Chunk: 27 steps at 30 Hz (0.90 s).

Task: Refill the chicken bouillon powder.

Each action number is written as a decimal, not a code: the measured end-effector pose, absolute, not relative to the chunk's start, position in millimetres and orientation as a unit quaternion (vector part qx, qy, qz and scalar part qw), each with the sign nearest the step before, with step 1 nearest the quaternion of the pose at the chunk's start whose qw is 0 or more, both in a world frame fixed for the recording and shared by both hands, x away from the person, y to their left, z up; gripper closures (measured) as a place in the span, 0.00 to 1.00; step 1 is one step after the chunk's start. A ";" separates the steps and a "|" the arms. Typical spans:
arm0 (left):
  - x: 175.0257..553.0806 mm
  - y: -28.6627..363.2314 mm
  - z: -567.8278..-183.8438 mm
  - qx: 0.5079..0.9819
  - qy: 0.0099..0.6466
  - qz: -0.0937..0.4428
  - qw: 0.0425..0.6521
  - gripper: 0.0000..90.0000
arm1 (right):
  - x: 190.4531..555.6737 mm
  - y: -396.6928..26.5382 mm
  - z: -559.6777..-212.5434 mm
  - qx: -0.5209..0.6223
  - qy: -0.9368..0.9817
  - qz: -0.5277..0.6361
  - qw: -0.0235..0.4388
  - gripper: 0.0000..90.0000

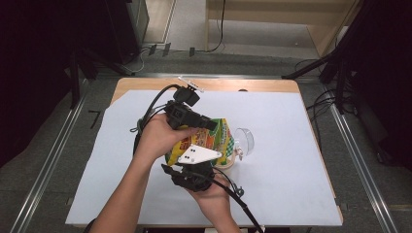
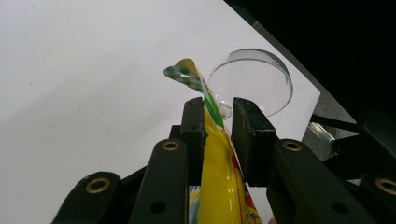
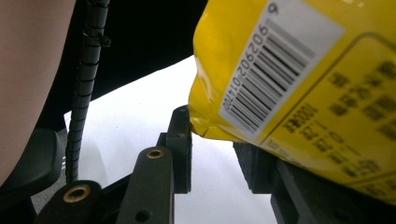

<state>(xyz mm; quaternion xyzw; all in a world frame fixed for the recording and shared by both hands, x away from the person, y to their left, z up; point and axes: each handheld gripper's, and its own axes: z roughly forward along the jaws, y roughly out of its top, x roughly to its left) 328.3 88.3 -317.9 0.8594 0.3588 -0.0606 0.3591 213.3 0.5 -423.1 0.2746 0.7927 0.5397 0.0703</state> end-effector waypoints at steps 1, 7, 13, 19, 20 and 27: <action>328.2 88.2 -317.8 0.859 0.359 -0.061 0.359 0.84 | 213.3 0.5 -423.1 0.274 0.793 0.539 0.070 0.77; 329.2 88.0 -318.9 0.858 0.360 -0.063 0.360 0.84 | 213.4 0.3 -423.0 0.275 0.794 0.538 0.070 0.77; 329.6 88.8 -318.2 0.859 0.360 -0.063 0.360 0.84 | 213.4 0.2 -422.1 0.275 0.795 0.537 0.070 0.77; 328.9 89.2 -317.4 0.859 0.360 -0.060 0.360 0.84 | 213.5 0.3 -421.3 0.273 0.796 0.536 0.072 0.77; 329.0 89.1 -317.5 0.859 0.360 -0.060 0.360 0.84 | 213.7 0.4 -421.4 0.273 0.796 0.536 0.072 0.77; 329.8 90.0 -317.7 0.857 0.362 -0.064 0.362 0.84 | 213.5 0.5 -420.5 0.273 0.796 0.535 0.070 0.77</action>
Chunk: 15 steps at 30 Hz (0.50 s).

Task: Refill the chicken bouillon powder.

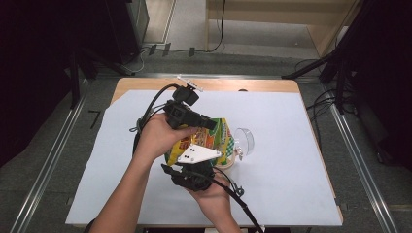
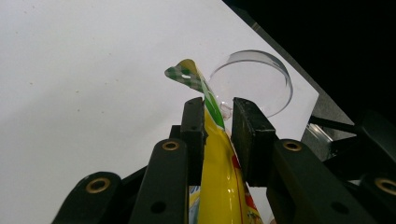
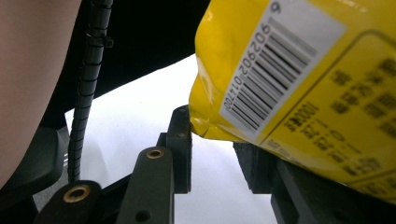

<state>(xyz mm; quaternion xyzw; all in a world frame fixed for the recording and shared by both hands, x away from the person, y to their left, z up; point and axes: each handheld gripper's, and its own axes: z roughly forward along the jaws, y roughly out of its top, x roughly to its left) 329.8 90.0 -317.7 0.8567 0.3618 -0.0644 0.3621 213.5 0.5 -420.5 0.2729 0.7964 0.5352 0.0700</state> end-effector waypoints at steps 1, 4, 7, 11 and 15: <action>329.9 90.2 -317.6 0.856 0.363 -0.065 0.363 0.84 | 213.4 0.6 -420.3 0.273 0.796 0.535 0.070 0.77; 330.4 91.0 -317.5 0.855 0.365 -0.064 0.362 0.84 | 213.1 1.2 -419.5 0.274 0.796 0.536 0.069 0.77; 328.4 90.3 -316.2 0.857 0.362 -0.060 0.361 0.84 | 212.6 1.8 -419.8 0.274 0.795 0.537 0.071 0.77; 327.6 88.7 -316.5 0.857 0.363 -0.057 0.361 0.84 | 213.0 1.3 -421.1 0.274 0.794 0.537 0.072 0.77; 328.8 88.7 -317.5 0.859 0.362 -0.059 0.358 0.84 | 212.7 0.9 -421.5 0.275 0.794 0.538 0.071 0.77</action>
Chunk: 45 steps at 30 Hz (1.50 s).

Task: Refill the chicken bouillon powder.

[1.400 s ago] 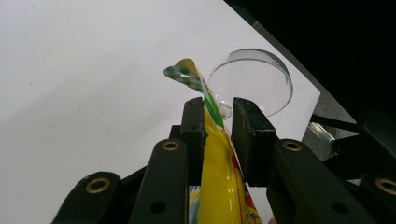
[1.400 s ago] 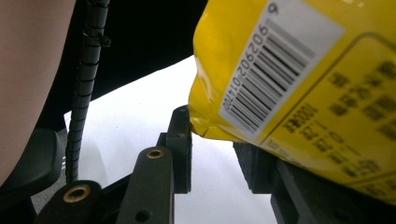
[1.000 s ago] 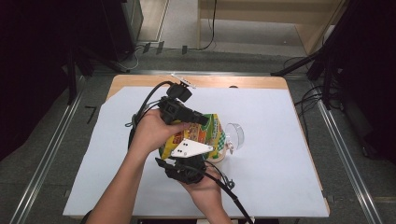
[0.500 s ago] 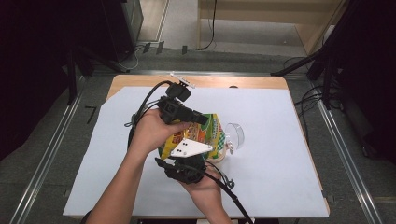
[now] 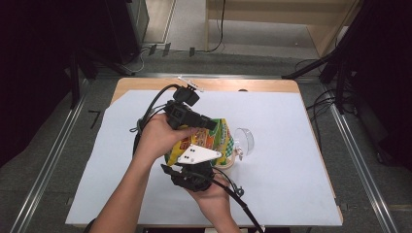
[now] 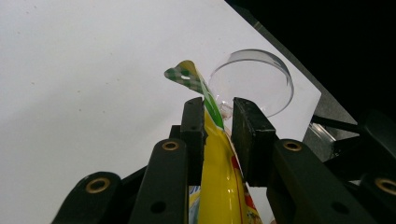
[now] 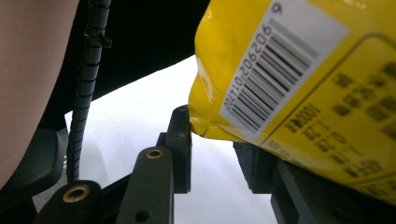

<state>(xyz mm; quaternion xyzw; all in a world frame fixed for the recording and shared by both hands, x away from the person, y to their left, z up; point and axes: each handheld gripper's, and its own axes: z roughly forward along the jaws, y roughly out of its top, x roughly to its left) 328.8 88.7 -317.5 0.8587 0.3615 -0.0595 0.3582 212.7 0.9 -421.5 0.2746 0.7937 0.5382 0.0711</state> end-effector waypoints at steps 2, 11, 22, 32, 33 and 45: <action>329.3 88.8 -317.9 0.858 0.362 -0.060 0.360 0.84 | 212.8 0.7 -421.3 0.275 0.794 0.538 0.070 0.77; 328.7 89.2 -317.2 0.857 0.363 -0.059 0.361 0.84 | 213.2 1.0 -421.1 0.273 0.794 0.538 0.071 0.77; 332.0 90.8 -318.1 0.853 0.367 -0.062 0.366 0.84 | 213.6 1.6 -420.1 0.277 0.795 0.536 0.070 0.77; 336.2 93.2 -319.7 0.849 0.372 -0.072 0.368 0.84 | 215.3 2.1 -418.7 0.274 0.797 0.533 0.073 0.76; 336.2 93.2 -319.8 0.849 0.371 -0.073 0.369 0.84 | 215.4 2.2 -418.8 0.274 0.798 0.532 0.074 0.76; 338.5 96.2 -320.5 0.846 0.376 -0.080 0.369 0.84 | 217.7 3.2 -416.5 0.270 0.806 0.522 0.070 0.76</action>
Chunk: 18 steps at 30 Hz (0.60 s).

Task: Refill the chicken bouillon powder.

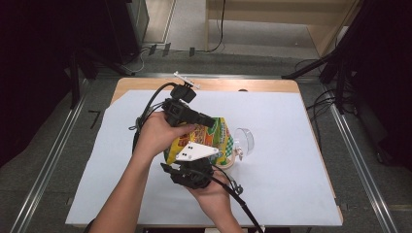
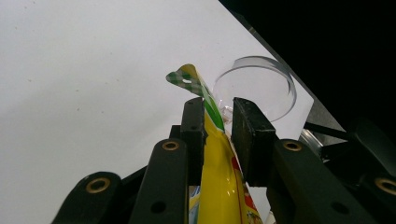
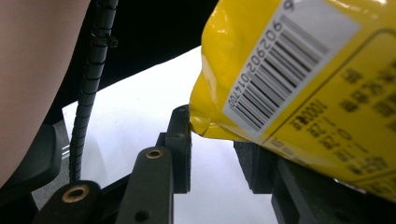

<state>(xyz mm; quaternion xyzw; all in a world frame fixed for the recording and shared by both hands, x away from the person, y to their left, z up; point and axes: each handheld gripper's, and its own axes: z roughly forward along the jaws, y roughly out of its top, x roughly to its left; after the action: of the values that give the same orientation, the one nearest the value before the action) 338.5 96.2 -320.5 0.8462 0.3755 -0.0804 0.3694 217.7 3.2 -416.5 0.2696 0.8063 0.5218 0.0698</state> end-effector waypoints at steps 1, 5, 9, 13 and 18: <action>338.4 96.3 -320.5 0.846 0.376 -0.080 0.369 0.84 | 217.7 3.4 -416.2 0.269 0.807 0.521 0.070 0.76; 337.3 96.8 -319.4 0.847 0.375 -0.078 0.368 0.83 | 217.5 4.2 -415.3 0.270 0.807 0.521 0.066 0.76; 335.2 96.1 -317.7 0.850 0.374 -0.071 0.366 0.83 | 217.5 4.9 -415.9 0.268 0.807 0.521 0.069 0.76; 333.1 95.8 -315.3 0.849 0.372 -0.069 0.368 0.83 | 216.3 4.6 -414.2 0.266 0.807 0.523 0.070 0.76; 335.0 93.9 -317.6 0.850 0.373 -0.072 0.365 0.83 | 216.4 3.5 -413.9 0.269 0.807 0.521 0.068 0.76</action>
<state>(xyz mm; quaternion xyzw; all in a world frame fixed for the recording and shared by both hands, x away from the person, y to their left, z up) 335.0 93.9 -317.6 0.8497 0.3734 -0.0720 0.3653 216.4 3.5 -413.9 0.2689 0.8072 0.5211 0.0676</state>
